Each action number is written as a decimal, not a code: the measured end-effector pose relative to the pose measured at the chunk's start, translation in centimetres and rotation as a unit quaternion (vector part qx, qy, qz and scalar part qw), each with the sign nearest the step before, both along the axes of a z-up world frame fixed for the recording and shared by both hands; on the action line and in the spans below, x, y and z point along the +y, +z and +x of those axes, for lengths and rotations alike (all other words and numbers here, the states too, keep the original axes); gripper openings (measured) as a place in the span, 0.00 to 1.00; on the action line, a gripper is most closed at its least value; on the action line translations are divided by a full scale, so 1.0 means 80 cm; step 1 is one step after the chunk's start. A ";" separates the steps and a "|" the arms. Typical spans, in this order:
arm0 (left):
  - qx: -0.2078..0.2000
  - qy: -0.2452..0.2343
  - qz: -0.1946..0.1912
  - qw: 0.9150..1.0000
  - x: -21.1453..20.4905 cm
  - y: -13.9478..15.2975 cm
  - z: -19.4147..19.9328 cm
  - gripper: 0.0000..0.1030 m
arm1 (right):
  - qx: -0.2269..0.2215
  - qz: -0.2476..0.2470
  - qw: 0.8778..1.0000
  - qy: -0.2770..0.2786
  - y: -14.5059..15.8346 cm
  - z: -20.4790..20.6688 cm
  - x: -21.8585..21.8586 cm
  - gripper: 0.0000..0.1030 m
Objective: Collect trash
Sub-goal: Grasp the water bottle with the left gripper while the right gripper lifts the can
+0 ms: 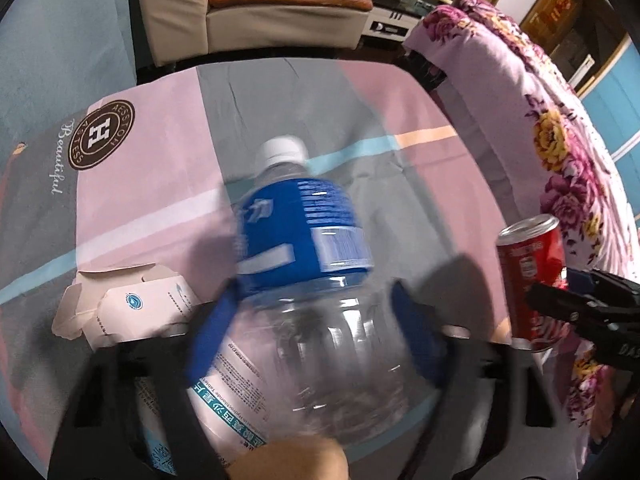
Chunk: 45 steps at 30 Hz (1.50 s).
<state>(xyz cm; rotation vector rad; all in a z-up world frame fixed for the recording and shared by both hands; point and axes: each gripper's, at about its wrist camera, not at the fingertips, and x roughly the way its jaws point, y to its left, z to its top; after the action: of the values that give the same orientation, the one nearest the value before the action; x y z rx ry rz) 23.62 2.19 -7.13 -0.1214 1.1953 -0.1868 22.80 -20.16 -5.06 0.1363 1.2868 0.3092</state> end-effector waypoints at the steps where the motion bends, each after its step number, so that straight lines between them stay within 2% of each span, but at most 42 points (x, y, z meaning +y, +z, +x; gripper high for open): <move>1: -0.002 0.000 0.004 1.000 -0.002 -0.001 -0.001 0.68 | -0.001 0.001 1.000 -0.003 0.000 -0.001 -0.004 0.58; 3: -0.011 0.000 0.017 1.000 -0.007 0.002 -0.005 0.68 | -0.005 0.003 1.000 -0.009 0.001 -0.004 -0.012 0.58; 15: -0.042 -0.036 0.015 0.998 -0.059 0.041 -0.033 0.67 | -0.024 0.027 0.998 -0.048 0.017 -0.033 -0.066 0.58; 24: -0.053 -0.083 0.000 0.995 -0.125 0.066 -0.062 0.67 | -0.045 0.058 0.994 -0.086 0.034 -0.065 -0.126 0.58; 29: -0.058 -0.125 -0.004 0.990 -0.185 0.076 -0.073 0.67 | -0.056 0.069 0.989 -0.121 0.041 -0.085 -0.174 0.58; 37: -0.052 -0.191 -0.011 0.980 -0.287 0.068 -0.085 0.67 | -0.064 0.067 0.979 -0.182 0.042 -0.124 -0.262 0.58; 45: -0.030 -0.239 -0.008 0.970 -0.364 0.040 -0.090 0.67 | -0.060 0.058 0.974 -0.212 0.032 -0.140 -0.310 0.58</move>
<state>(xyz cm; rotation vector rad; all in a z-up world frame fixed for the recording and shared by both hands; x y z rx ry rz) 16.43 -26.95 -3.93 0.1620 1.1483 -0.6184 11.56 -44.92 -2.50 0.4774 1.0866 0.0228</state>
